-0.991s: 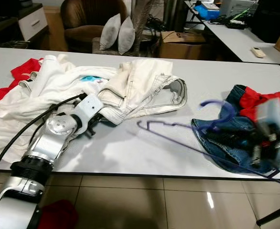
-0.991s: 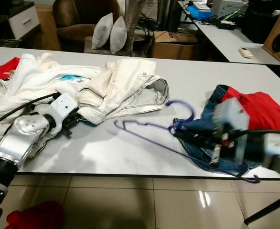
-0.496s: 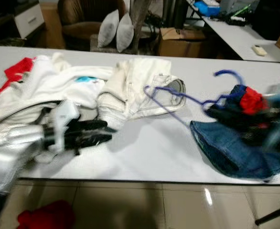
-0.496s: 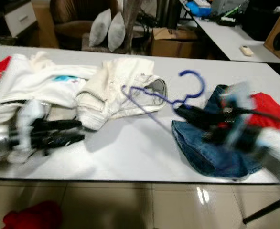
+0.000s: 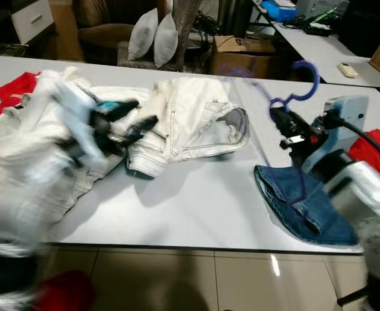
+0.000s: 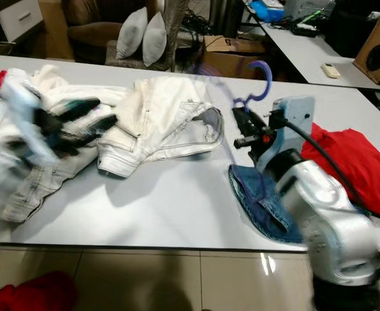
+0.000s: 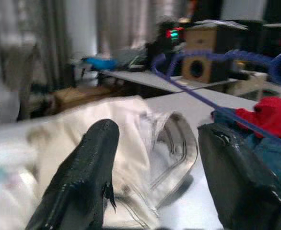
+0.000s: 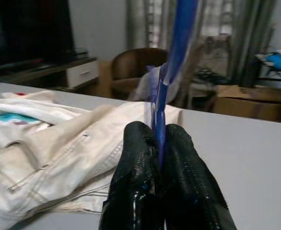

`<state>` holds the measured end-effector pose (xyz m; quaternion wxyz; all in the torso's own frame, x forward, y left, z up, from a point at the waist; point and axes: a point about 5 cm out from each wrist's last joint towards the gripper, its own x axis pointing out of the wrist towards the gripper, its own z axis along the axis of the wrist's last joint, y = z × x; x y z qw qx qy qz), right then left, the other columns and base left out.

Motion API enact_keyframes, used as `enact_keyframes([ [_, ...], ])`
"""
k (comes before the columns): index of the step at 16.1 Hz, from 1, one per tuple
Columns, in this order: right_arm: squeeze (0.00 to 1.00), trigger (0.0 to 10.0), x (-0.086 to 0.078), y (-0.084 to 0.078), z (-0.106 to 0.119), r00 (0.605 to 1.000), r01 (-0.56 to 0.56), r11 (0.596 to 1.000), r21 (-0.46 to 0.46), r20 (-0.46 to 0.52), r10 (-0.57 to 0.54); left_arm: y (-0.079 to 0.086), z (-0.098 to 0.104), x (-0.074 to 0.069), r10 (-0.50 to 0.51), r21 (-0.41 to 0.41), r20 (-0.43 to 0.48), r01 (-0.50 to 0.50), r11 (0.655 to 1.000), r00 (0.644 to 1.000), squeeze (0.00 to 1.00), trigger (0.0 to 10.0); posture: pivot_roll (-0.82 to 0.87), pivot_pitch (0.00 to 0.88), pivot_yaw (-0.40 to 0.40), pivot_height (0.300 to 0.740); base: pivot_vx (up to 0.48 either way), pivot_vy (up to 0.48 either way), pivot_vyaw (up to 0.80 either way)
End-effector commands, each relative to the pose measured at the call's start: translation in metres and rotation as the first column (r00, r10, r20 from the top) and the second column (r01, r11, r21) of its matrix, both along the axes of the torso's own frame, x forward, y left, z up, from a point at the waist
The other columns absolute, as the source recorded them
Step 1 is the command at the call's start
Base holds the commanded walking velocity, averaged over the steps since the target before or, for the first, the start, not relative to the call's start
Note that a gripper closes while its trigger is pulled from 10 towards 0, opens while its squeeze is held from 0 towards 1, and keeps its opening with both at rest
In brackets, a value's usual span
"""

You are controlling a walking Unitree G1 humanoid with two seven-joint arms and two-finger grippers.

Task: Hang hanger

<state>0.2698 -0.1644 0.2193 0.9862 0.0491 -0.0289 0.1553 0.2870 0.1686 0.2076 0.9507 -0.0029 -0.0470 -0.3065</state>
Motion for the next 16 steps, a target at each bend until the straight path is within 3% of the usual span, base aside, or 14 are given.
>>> enact_keyframes([
  [1, 0.0, 10.0, -0.002, -0.002, 0.0, 0.997, 0.072, 0.997, -0.022, 0.03, -0.072, -0.003, -0.002, 0.001, 0.061, 0.008, 0.02, -0.062, 0.998, 0.998, 0.0, 10.0, -0.15, 0.0, -0.073, 0.74, 0.0, 0.0, 0.0],
  [2, 0.0, 10.0, -0.008, -0.006, -0.013, 0.98, 0.198, 0.979, -0.045, 0.025, -0.197, -0.006, -0.016, 0.0, 0.151, -0.005, -0.027, -0.151, 0.988, 0.988, 0.0, 10.0, -0.17, 0.0, -0.059, 0.74, 0.0, 0.0, 0.0],
  [3, 0.0, 10.0, -0.009, -0.007, -0.017, 0.973, 0.232, 0.971, -0.066, 0.031, -0.23, -0.006, -0.019, -0.001, 0.168, -0.009, -0.041, -0.168, 0.986, 0.985, 0.0, 10.0, -0.17, 0.0, -0.056, 0.74, 0.0, 0.0, 0.0],
  [5, 0.0, 10.0, -0.02, 0.002, -0.028, 0.982, 0.186, 0.977, -0.101, -0.022, -0.189, -0.012, -0.036, -0.001, 0.206, 0.036, -0.06, -0.204, 0.978, 0.977, 0.0, 10.0, -0.19, 0.0, -0.032, 0.74, 0.0, -0.371, 0.0],
  [7, 0.0, 10.0, -0.023, 0.002, -0.033, 0.984, 0.166, 0.984, -0.057, -0.054, -0.169, -0.018, -0.041, -0.005, 0.191, 0.054, -0.076, -0.187, 0.981, 0.979, 0.0, 10.0, -0.17, 0.0, -0.037, 0.74, 0.0, -0.48, 0.0],
  [11, 0.0, 10.0, -0.027, 0.007, -0.04, 0.984, 0.171, 0.978, -0.12, -0.032, -0.176, -0.02, -0.047, -0.007, 0.209, 0.037, -0.096, -0.207, 0.978, 0.973, 0.0, 10.0, -0.18, 0.0, -0.043, 0.74, 0.0, -0.48, 0.0],
  [16, 0.0, 10.0, -0.027, 0.005, -0.042, 0.983, 0.172, 0.98, -0.097, -0.049, -0.177, -0.023, -0.047, -0.006, 0.22, 0.011, -0.1, -0.22, 0.975, 0.97, 0.0, 10.0, -0.18, 0.0, -0.047, 0.74, 0.0, -0.48, -0.13],
])
